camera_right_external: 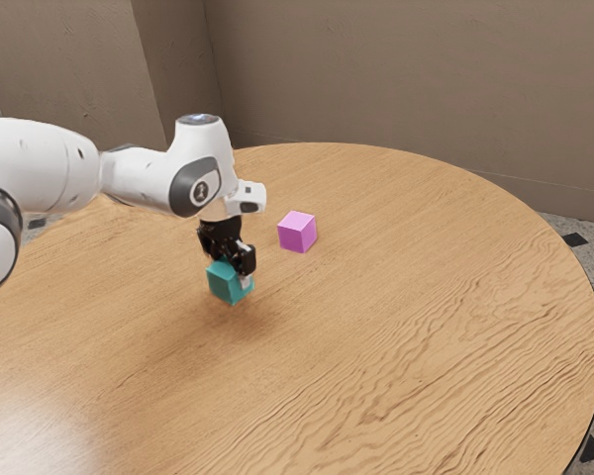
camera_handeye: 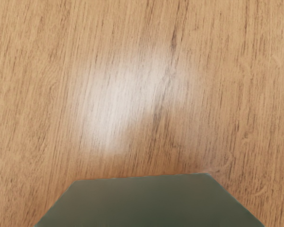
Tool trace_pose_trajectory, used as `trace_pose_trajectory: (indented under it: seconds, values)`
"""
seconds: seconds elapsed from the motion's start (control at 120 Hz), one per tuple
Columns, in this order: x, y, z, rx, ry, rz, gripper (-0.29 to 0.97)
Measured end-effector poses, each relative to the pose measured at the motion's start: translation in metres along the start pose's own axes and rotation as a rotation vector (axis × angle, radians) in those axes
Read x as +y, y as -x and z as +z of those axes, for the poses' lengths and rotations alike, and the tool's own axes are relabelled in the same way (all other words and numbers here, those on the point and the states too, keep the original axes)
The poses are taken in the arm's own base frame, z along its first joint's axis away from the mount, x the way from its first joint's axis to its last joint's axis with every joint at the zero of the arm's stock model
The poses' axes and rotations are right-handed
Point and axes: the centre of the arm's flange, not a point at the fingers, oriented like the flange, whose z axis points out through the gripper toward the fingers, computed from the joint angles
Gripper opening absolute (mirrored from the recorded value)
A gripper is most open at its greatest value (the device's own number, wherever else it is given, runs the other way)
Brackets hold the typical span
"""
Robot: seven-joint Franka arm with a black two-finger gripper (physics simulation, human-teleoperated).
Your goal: Pick up the blue block with one arm, and put the blue block on the pink block with one arm
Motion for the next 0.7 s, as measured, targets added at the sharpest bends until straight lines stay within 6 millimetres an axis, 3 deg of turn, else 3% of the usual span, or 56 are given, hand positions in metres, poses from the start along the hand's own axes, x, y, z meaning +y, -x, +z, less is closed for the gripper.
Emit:
trace_pose_trajectory:
  seconds: [0.133,0.275,0.442,0.7]
  values:
    - [-0.01,-0.036,-0.055,0.07,-0.031,0.001,0.34]
    - [-0.024,-0.077,-0.083,0.118,-0.048,-0.004,0.34]
    - [-0.05,-0.106,-0.078,0.151,-0.056,-0.033,0.34]
    - [-0.043,-0.143,-0.055,0.244,-0.048,-0.024,0.34]
